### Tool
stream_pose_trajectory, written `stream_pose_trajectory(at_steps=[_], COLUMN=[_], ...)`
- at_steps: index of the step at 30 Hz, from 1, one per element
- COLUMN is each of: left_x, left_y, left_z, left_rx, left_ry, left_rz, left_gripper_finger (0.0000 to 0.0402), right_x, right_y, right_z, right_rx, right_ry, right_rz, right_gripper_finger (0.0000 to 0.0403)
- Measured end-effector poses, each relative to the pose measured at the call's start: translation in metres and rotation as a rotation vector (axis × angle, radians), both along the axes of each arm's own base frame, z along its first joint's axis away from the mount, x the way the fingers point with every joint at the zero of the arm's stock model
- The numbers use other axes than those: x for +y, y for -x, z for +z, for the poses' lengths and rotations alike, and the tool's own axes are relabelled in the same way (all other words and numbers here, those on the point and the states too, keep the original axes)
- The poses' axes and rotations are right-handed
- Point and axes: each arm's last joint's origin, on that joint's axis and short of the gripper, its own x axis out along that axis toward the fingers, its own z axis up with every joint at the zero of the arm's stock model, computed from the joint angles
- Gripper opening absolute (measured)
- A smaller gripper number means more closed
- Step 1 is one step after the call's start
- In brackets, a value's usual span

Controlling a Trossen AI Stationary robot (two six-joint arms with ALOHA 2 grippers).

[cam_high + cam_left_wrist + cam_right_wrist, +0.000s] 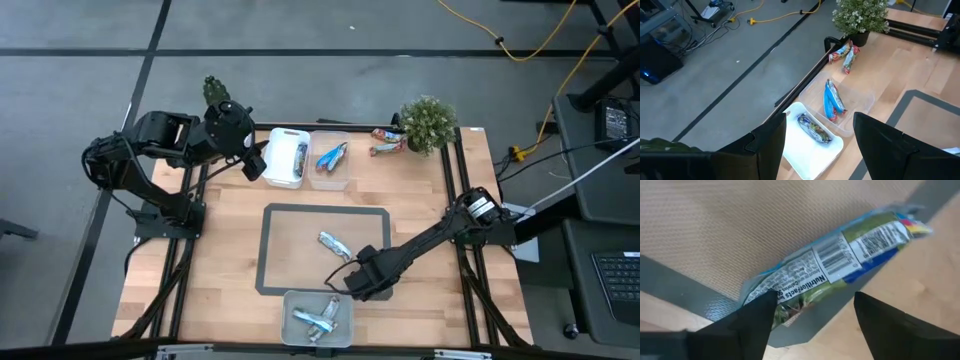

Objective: Pick and place Granola Bars by type
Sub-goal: Put the blue granola bar into the white bin

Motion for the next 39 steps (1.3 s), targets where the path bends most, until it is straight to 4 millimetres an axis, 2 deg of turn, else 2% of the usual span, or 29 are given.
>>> stream_pose_trajectory(at_steps=[8, 13, 19, 23, 27, 29, 31, 33, 36, 39], left_x=[-0.001, -0.001, -0.001, -0.001, -0.001, -0.001, -0.001, -0.001, -0.001, -0.001], left_y=[-0.008, -0.014, -0.015, -0.014, -0.013, -0.013, -0.013, -0.014, -0.014, -0.014], left_z=[-0.017, -0.032, -0.034, -0.034, -0.033, -0.033, -0.033, -0.033, -0.033, -0.033], left_rx=[0.069, 0.129, 0.134, 0.129, 0.127, 0.127, 0.128, 0.127, 0.127, 0.127], left_ry=[-0.001, 0.006, 0.006, 0.002, 0.003, 0.005, 0.005, 0.005, 0.005, 0.005], left_rz=[-0.005, -0.013, -0.012, -0.008, -0.009, -0.011, -0.011, -0.012, -0.012, -0.012], left_gripper_finger=[0.0224, 0.0224, 0.0224, 0.0224, 0.0224, 0.0224, 0.0224, 0.0224, 0.0224, 0.0224], right_x=[-0.010, -0.016, -0.018, -0.015, -0.016, -0.019, -0.024, -0.031, -0.044, -0.061], right_y=[-0.023, -0.026, -0.024, -0.023, -0.017, -0.011, -0.004, 0.004, 0.018, 0.037], right_z=[-0.001, -0.002, 0.000, 0.013, 0.044, 0.068, 0.099, 0.131, 0.178, 0.218], right_rx=[-0.148, -0.150, -0.114, -0.072, 0.029, 0.060, 0.041, -0.039, -0.251, -0.434], right_ry=[-0.064, -0.077, -0.068, -0.052, 0.070, 0.155, 0.231, 0.292, 0.359, 0.455], right_rz=[0.080, 0.100, 0.101, 0.156, 0.246, 0.287, 0.315, 0.320, 0.294, 0.264], right_gripper_finger=[0.0222, 0.0151, 0.0040, 0.0029, 0.0048, 0.0050, 0.0035, 0.0025, 0.0025, 0.0030])
